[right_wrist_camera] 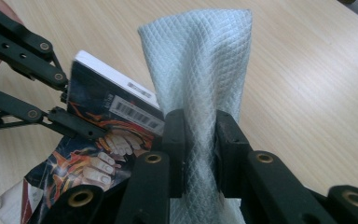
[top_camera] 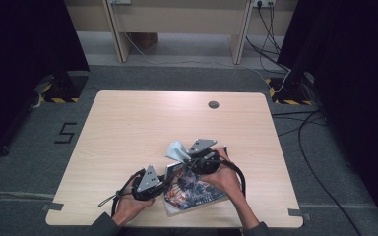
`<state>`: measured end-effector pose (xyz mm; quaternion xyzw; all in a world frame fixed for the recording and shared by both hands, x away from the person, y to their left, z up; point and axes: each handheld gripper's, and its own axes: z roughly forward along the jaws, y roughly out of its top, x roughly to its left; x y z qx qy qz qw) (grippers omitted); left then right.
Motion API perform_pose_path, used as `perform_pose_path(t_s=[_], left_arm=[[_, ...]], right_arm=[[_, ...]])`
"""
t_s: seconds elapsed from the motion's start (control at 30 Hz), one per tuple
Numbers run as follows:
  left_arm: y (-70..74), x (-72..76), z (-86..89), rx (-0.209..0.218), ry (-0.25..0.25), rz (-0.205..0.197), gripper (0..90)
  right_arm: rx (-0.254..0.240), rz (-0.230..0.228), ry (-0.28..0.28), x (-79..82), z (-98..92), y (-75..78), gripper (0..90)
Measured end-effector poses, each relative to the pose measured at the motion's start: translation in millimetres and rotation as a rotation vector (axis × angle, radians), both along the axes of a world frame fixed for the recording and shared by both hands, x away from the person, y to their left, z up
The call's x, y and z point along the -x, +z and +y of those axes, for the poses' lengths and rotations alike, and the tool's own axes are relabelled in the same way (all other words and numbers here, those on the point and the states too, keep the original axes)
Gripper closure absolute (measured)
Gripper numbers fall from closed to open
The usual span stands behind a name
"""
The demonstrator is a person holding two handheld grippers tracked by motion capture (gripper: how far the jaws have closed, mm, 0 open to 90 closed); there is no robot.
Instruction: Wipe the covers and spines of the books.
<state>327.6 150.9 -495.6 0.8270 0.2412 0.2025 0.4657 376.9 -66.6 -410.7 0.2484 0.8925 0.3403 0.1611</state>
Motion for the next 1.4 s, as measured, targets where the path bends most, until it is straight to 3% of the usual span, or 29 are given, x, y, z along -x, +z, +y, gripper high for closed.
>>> perform_pose_path(t_s=[0.07, 0.23, 0.3, 0.37, 0.5, 0.67, 0.77, 0.8, 0.83, 0.9, 0.97, 1.03, 1.17, 1.23, 1.3, 1.4], left_arm=[[-1.0, -0.2, -0.7, 0.001, 0.006, -0.003, 81.0], [-1.0, 0.3, -2.1, 0.003, 0.011, -0.010, 81.1], [-0.9, 1.5, -2.4, 0.004, 0.011, -0.011, 80.9], [-0.6, 0.8, -2.9, -0.003, 0.007, -0.016, 80.7], [0.0, 2.7, -3.4, -0.007, 0.006, -0.027, 80.4], [1.1, 3.7, -4.5, -0.029, -0.001, -0.049, 80.0], [1.8, 4.0, -5.8, -0.032, -0.005, -0.063, 80.1], [2.0, 4.8, -6.0, -0.036, -0.004, -0.068, 80.1], [2.4, 5.6, -6.0, -0.042, -0.006, -0.072, 80.1], [2.5, 5.7, -6.5, -0.049, -0.008, -0.077, 80.1], [2.5, 7.3, -7.0, -0.052, -0.008, -0.085, 80.1], [3.4, 8.5, -7.7, -0.062, -0.011, -0.095, 79.8], [3.0, 8.0, -7.6, -0.054, -0.008, -0.089, 79.5], [3.4, 8.3, -7.9, -0.069, -0.012, -0.099, 79.5], [3.5, 7.9, -8.1, -0.068, -0.012, -0.104, 79.5], [3.8, 9.6, -8.1, -0.072, -0.013, -0.107, 79.6]], right_arm=[[-0.022, 0.002, 0.038, 6.6, 9.0, 3.8, 77.3], [-0.022, -0.017, 0.118, 24.0, 33.0, 15.4, 77.3], [-0.002, -0.019, 0.117, 26.6, 37.2, 17.2, 77.3], [-0.023, -0.004, 0.115, 22.5, 33.6, 16.4, 77.4], [-0.023, 0.034, 0.058, 8.0, 15.6, 10.6, 77.5], [0.015, 0.044, -0.002, -6.2, -3.2, 4.3, 77.4], [0.026, 0.013, 0.019, -2.2, 0.1, 8.9, 77.4], [0.011, 0.031, 0.029, 2.3, 4.2, 12.0, 77.4], [0.007, 0.021, 0.058, 6.0, 9.4, 14.5, 77.4], [0.042, -0.017, 0.101, 14.7, 19.5, 19.3, 77.3], [0.045, -0.014, 0.117, 20.3, 24.3, 21.6, 77.2], [0.035, -0.010, 0.123, 17.3, 21.3, 21.7, 77.2], [0.041, 0.014, 0.040, 3.0, 4.7, 13.6, 77.2], [0.029, 0.024, 0.031, 0.4, 0.6, 11.3, 77.4], [0.057, 0.003, 0.040, 3.7, 4.2, 14.0, 77.3], [0.042, -0.009, 0.098, 13.2, 16.1, 20.5, 77.2]])
